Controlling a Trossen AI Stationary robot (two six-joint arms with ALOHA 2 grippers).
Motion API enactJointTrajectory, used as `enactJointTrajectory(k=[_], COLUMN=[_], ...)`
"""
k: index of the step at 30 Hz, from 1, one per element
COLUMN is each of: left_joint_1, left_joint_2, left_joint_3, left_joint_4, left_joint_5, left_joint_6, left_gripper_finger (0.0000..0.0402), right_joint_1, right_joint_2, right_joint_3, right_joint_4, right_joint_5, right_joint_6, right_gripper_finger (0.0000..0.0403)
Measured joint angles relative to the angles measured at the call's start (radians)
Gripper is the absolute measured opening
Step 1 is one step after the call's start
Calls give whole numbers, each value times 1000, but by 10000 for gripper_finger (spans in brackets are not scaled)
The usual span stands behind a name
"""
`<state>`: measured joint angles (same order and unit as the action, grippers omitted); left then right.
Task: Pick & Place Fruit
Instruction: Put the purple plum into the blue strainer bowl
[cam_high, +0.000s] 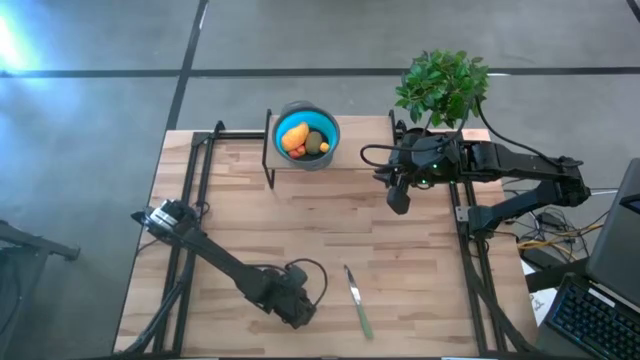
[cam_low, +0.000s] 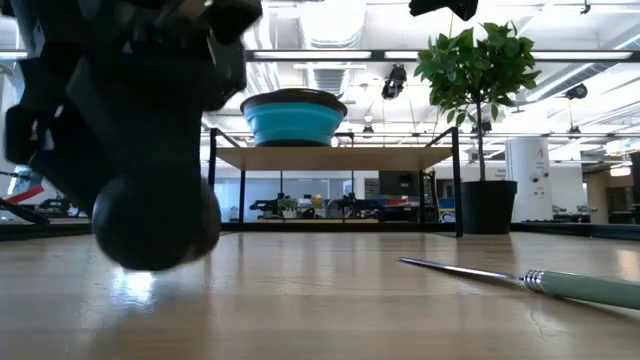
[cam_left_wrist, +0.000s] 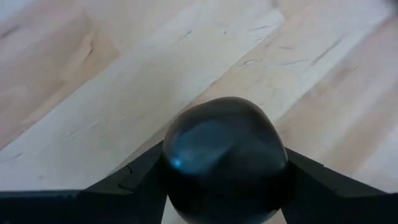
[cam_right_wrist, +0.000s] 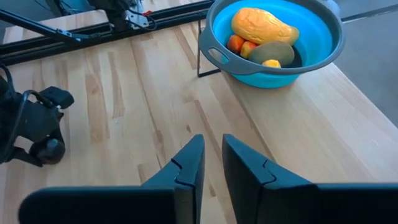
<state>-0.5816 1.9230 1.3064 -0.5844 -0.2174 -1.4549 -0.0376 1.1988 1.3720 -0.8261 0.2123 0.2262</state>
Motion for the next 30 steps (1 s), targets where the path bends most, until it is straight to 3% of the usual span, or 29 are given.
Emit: enactJointTrajectory(k=[15,30], left_joint_1=[71,230], left_joint_2=[-123,-318], left_joint_3=[0,-1], left_joint_4=[0,0], left_joint_5=[-76,-125], left_joint_6=[237,590], left_gripper_finger=[242,241], right_joint_1=[64,174], right_joint_2=[0,-1], right_joint_3=[0,-52], right_joint_4=[-15,-39], right_joint_5=[-12,-11], right_joint_6=[107,180], right_gripper_finger=[27,37])
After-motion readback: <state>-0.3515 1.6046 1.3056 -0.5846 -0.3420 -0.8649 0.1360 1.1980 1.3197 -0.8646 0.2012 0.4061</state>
